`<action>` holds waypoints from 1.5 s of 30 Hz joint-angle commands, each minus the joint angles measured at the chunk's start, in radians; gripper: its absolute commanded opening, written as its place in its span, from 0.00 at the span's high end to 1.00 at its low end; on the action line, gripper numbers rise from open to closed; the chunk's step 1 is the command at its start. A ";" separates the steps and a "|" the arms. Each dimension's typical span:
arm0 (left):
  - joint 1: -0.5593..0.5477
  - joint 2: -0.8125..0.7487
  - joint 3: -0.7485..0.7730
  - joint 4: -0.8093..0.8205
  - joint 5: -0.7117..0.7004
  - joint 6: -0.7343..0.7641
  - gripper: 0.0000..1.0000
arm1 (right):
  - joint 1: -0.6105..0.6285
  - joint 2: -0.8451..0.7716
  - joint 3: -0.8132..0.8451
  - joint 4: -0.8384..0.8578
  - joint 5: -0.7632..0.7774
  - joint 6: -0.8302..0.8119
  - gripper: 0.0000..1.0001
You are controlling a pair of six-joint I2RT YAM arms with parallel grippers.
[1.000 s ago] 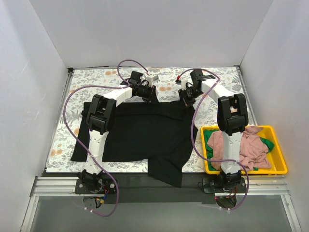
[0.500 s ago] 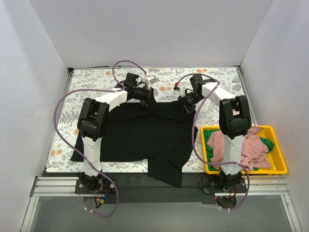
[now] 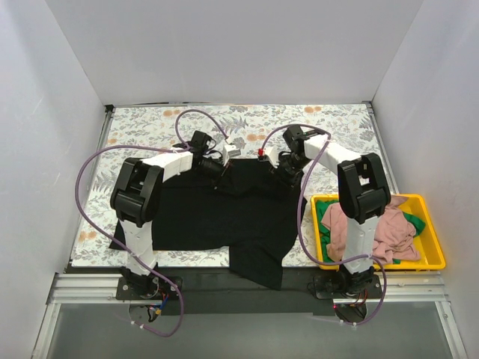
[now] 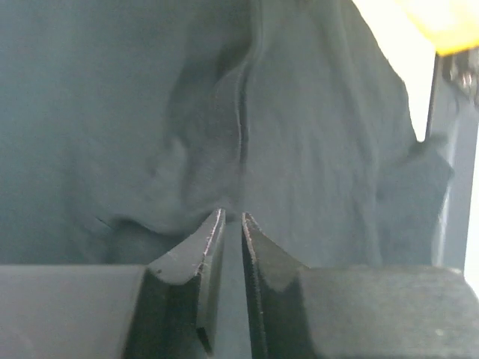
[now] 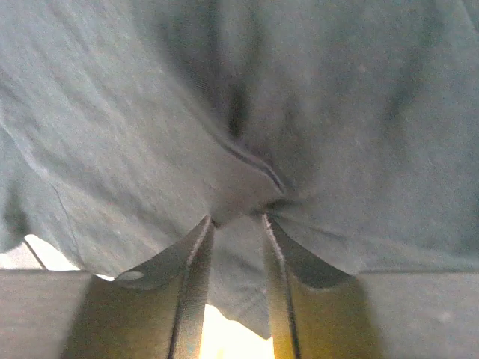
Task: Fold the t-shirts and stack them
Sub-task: Fold the tshirt
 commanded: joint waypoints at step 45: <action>0.661 0.409 0.585 -0.209 -0.635 -0.209 0.79 | -0.023 0.569 0.878 0.192 0.672 0.139 0.44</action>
